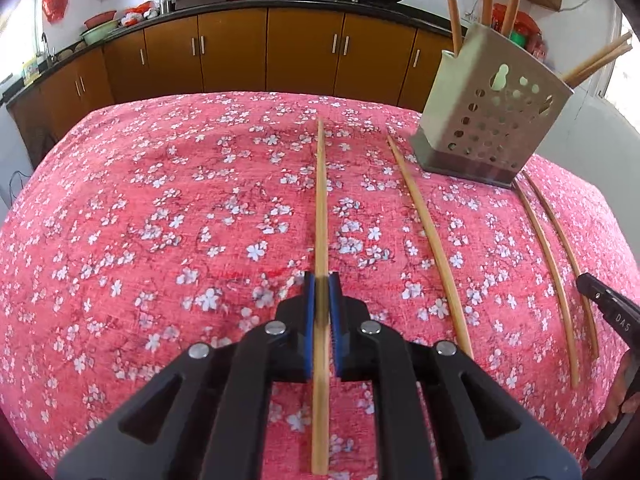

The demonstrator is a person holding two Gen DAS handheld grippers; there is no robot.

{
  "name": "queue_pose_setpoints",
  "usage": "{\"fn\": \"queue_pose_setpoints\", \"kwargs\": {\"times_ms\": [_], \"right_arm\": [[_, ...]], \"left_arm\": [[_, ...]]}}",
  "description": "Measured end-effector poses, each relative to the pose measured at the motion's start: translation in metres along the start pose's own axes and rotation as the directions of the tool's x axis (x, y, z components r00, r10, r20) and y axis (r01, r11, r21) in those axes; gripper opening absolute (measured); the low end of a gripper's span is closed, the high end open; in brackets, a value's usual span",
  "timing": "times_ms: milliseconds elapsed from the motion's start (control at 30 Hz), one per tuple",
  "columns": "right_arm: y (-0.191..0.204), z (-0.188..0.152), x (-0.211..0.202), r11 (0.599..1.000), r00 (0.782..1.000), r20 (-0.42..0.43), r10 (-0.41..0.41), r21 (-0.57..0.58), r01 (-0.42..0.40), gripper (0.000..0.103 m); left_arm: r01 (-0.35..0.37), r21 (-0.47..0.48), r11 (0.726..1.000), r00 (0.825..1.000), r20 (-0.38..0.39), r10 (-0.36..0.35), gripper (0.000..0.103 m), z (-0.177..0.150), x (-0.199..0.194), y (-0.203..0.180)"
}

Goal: Organize utensils
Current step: 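Hold both chopsticks still just above the table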

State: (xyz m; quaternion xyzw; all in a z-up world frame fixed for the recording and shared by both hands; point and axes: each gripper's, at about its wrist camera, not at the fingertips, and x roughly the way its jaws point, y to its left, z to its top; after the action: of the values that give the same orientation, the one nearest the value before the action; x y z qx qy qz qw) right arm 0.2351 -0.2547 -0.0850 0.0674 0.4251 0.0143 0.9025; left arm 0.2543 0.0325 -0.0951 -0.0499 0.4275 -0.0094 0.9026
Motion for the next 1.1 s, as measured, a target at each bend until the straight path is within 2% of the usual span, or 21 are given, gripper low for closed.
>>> {"fn": "queue_pose_setpoints", "kwargs": {"times_ms": [1100], "right_arm": [[-0.0005, 0.0010, -0.0002, 1.000, 1.000, -0.001, -0.001, 0.000, 0.001, 0.009]], "left_arm": [[0.010, -0.013, 1.000, 1.000, -0.001, -0.010, 0.011, -0.0003, -0.0006, 0.0030]]}}
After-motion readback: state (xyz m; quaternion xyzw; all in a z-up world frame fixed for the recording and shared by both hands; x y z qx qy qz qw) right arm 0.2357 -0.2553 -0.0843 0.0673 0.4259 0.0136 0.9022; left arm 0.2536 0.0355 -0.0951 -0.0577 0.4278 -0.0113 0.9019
